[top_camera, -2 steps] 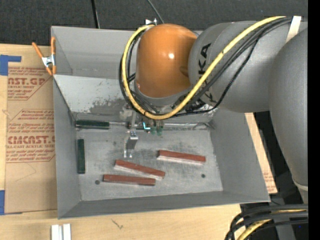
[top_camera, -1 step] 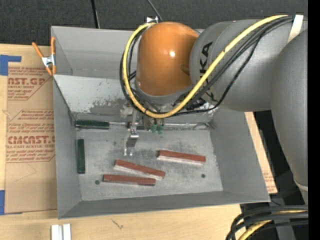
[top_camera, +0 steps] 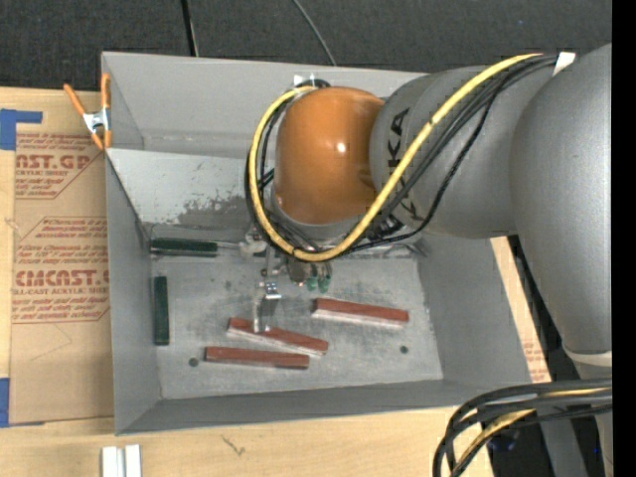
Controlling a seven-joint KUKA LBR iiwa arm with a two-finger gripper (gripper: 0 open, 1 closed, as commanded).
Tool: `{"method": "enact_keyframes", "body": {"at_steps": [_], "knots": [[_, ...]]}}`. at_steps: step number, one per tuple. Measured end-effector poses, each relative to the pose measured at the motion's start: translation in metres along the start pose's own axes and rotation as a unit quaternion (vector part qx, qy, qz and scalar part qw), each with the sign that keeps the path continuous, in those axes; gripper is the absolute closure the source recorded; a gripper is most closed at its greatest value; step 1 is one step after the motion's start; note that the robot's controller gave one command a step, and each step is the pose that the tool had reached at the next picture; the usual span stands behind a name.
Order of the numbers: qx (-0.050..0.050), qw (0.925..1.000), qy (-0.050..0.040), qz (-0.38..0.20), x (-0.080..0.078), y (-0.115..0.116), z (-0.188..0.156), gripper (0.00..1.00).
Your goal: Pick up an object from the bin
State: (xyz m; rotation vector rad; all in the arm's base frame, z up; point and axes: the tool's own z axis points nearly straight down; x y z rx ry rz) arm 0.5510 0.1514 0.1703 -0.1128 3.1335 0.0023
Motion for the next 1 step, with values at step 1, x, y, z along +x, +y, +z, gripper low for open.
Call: {"method": "enact_keyframes", "body": {"at_steps": [1], "knots": [[0.000, 0.9965, 0.0037, -0.083, 0.0372, -0.0210, 0.0749, 1.00]]}}
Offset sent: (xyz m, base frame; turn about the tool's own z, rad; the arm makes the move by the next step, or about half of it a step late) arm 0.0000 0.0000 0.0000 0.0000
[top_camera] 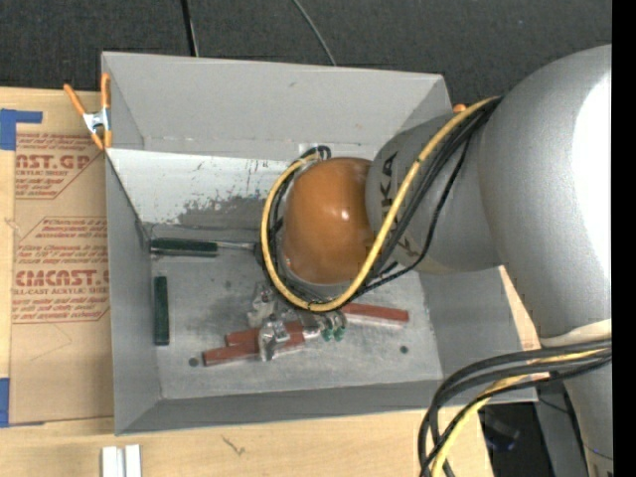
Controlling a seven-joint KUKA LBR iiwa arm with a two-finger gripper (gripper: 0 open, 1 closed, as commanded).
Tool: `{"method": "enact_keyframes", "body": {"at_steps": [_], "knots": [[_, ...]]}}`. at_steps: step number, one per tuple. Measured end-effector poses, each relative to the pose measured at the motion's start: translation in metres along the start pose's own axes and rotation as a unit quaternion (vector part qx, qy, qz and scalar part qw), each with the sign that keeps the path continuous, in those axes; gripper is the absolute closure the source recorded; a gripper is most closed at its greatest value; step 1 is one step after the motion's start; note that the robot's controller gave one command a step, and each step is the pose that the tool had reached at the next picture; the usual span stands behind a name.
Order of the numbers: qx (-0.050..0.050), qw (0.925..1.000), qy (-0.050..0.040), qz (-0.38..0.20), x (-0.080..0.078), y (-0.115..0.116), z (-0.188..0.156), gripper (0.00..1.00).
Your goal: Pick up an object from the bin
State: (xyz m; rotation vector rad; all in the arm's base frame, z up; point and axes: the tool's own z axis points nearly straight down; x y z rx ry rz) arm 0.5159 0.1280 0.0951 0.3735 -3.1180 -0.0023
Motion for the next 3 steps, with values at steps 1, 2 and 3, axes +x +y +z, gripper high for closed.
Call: {"method": "enact_keyframes", "body": {"at_steps": [1, 2, 3], "knots": [[0.000, 1.0000, 0.0001, 0.000, 0.000, 0.000, 0.000, 1.00], [0.000, 1.0000, 0.0002, 0.006, 0.006, -0.003, -0.025, 1.00], [0.001, 0.9999, 0.0016, 0.014, 0.001, 0.003, -0.088, 1.00]]}}
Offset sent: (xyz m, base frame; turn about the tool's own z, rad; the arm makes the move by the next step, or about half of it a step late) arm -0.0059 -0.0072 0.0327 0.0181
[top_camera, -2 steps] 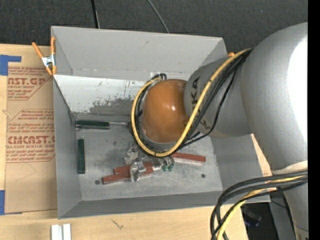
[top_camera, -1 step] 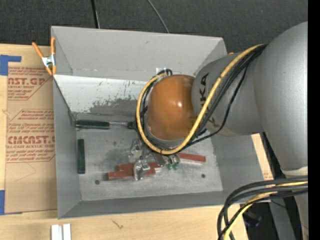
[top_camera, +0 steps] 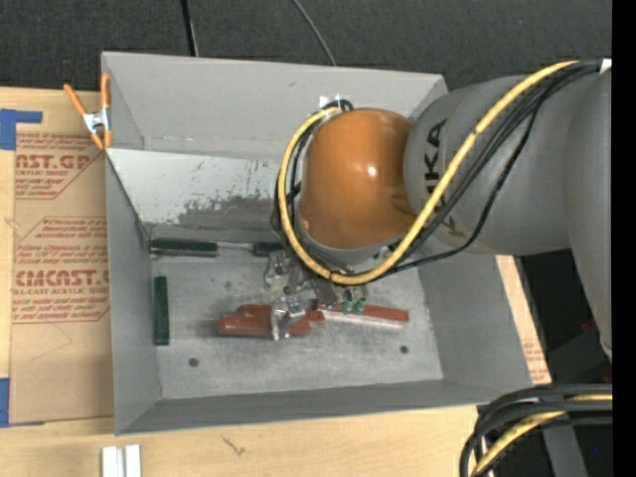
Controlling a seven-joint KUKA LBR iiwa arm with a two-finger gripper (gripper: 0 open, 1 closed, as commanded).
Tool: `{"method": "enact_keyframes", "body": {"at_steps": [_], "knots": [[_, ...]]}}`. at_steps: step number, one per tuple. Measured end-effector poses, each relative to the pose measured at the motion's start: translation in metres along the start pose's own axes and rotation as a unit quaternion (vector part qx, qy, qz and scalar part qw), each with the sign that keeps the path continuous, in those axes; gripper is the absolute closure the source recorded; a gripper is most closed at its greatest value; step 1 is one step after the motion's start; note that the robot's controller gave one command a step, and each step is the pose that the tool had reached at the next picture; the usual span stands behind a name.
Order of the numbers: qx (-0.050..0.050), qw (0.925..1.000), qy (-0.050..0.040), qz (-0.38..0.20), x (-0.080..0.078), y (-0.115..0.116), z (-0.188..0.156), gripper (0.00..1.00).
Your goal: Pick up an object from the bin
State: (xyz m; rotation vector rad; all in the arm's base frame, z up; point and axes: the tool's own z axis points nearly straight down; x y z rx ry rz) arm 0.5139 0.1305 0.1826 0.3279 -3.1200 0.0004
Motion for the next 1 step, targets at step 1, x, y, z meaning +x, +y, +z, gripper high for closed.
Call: {"method": "enact_keyframes", "body": {"at_steps": [1], "knots": [[0.000, 0.9999, -0.0059, 0.012, 0.0126, -0.0060, -0.0303, 1.00]]}}
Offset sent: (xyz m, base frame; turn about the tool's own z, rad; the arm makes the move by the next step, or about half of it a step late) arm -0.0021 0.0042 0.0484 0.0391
